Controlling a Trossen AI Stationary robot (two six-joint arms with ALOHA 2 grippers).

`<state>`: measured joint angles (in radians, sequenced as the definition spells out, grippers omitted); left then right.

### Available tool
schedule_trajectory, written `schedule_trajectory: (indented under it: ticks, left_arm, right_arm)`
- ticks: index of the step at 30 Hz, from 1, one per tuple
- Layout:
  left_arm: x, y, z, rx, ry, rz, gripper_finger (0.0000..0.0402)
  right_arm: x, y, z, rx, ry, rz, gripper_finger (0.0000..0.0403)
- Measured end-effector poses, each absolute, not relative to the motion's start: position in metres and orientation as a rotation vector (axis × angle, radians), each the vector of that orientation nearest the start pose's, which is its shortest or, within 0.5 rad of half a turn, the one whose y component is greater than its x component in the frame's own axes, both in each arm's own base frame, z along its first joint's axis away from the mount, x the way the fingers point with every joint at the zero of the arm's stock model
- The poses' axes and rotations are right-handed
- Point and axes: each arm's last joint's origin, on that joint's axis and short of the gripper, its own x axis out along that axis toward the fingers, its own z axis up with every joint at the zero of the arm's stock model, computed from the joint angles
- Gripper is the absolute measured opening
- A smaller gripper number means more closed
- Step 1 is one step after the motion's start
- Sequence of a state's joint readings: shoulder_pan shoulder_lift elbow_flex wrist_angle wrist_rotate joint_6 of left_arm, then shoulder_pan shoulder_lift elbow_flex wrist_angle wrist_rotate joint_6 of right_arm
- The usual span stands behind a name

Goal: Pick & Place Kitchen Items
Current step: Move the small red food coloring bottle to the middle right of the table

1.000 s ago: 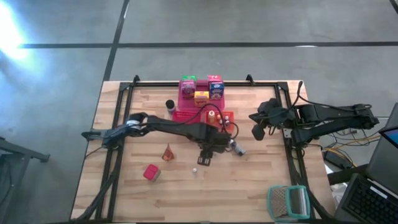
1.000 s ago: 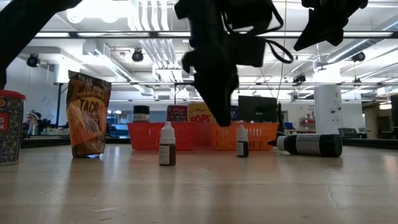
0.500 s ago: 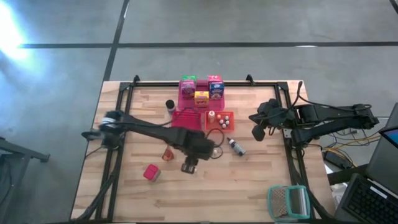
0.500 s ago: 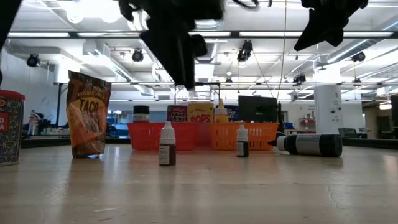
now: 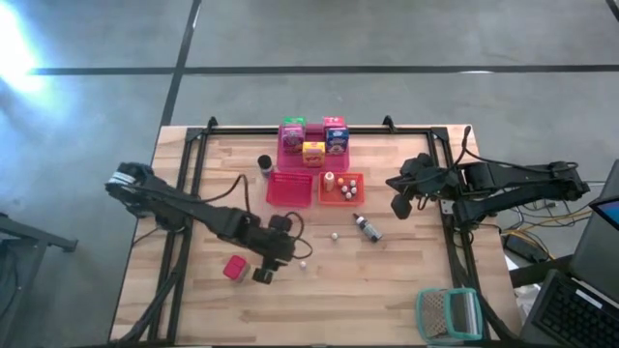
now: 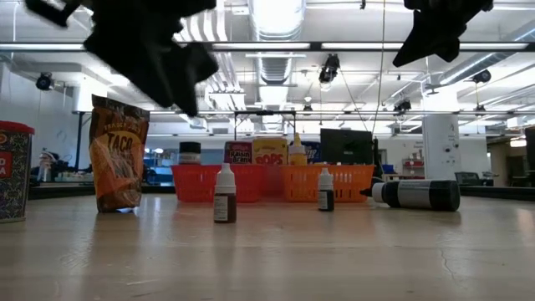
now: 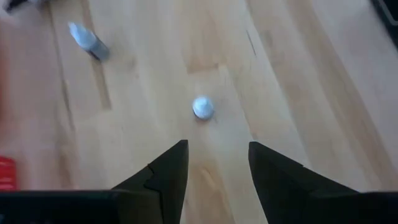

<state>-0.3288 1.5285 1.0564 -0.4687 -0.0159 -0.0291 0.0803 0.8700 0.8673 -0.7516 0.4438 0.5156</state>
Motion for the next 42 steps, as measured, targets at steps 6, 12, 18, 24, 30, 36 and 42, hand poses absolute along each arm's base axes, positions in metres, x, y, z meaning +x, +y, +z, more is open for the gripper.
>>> schedule_trajectory:
  ticks: [6, 12, 18, 24, 30, 36, 42]
  left_arm:
    - [0.291, -0.102, 0.203, 0.114, 0.918, -0.275, 0.0174]
    - [0.296, -0.104, 0.19, 0.152, 0.896, -0.296, 0.0174]
    - [0.302, -0.104, 0.184, 0.158, 0.882, -0.298, 0.0174]
    - [0.311, -0.108, 0.188, 0.178, 0.85, -0.31, 0.0172]
    - [0.327, -0.113, 0.182, 0.206, 0.866, -0.32, 0.016]
    - [0.334, -0.108, 0.173, 0.204, 0.912, -0.3, 0.0156]
    - [0.335, -0.106, 0.174, 0.194, 0.911, -0.289, 0.0156]
  right_arm:
    - [0.166, 0.001, 0.303, 0.3, 0.587, -0.515, 0.0008]
    - [0.166, 0.001, 0.303, 0.302, 0.586, -0.516, 0.0008]
    - [0.166, 0.001, 0.303, 0.302, 0.586, -0.516, 0.0008]
    - [0.167, 0.001, 0.302, 0.298, 0.59, -0.515, 0.0008]
    - [0.169, 0.001, 0.301, 0.294, 0.601, -0.518, 0.0008]
    - [0.169, 0.001, 0.3, 0.294, 0.604, -0.517, 0.0008]
    - [0.17, 0.001, 0.299, 0.29, 0.612, -0.518, 0.0008]
